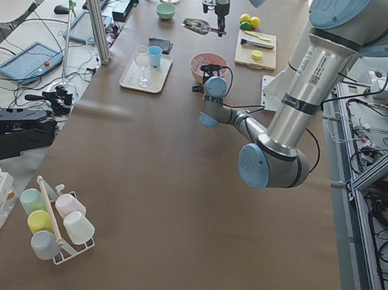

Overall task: Put ice in cup with scoop
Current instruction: 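Lift the loaded scoop toward the tray while the left arm draws back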

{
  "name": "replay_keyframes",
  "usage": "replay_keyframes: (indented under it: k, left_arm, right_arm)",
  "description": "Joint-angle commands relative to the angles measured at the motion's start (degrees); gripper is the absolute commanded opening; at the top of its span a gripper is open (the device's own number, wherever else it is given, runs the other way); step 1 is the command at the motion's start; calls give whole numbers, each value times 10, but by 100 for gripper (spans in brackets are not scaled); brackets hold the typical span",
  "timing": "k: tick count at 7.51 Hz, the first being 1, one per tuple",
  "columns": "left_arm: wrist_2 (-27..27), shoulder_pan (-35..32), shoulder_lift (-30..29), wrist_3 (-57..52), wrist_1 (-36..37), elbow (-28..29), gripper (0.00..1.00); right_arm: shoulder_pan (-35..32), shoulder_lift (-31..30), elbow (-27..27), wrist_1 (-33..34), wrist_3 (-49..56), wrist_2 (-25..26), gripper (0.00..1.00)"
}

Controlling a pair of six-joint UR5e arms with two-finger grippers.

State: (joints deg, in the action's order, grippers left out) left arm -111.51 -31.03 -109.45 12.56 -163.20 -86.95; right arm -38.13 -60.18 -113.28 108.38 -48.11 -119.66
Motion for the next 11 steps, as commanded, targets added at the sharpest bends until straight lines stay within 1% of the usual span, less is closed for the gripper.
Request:
replay_keyframes:
  k: [1,2,3,4,5,6,7,8,9,10,11]
  left_arm:
    - [-36,-26,17,0,5,-6,98]
    - [-79,-53,24,0,13,-6,98]
    - [-102,-68,31,0,15,-6,98]
    - [-102,-74,36,0,15,-6,98]
    - [-103,-79,39,-1,17,-6,98]
    - [-103,-82,40,-1,20,-6,98]
    - [-124,-98,51,0,25,-7,98]
    - [-195,-137,63,0,49,-9,98]
    - [-260,-184,75,0,82,-8,98]
    - [-270,-214,103,-3,84,-8,98]
    - [-262,-253,122,-70,84,-2,98]
  right_arm:
    - [-5,0,8,-2,-84,-41,0]
    - [-6,1,18,0,-70,-74,0]
    - [-17,3,25,0,-68,-107,0]
    - [-19,8,37,1,-61,-118,0]
    - [-29,30,59,4,-55,-142,0]
    - [-39,51,94,3,-51,-170,0]
    - [-48,80,131,3,-47,-191,0]
    - [-60,115,180,2,-44,-225,0]
    - [-64,148,225,2,-42,-244,0]
    - [-66,182,264,0,-42,-251,0]
    - [-71,210,313,-7,-41,-298,0]
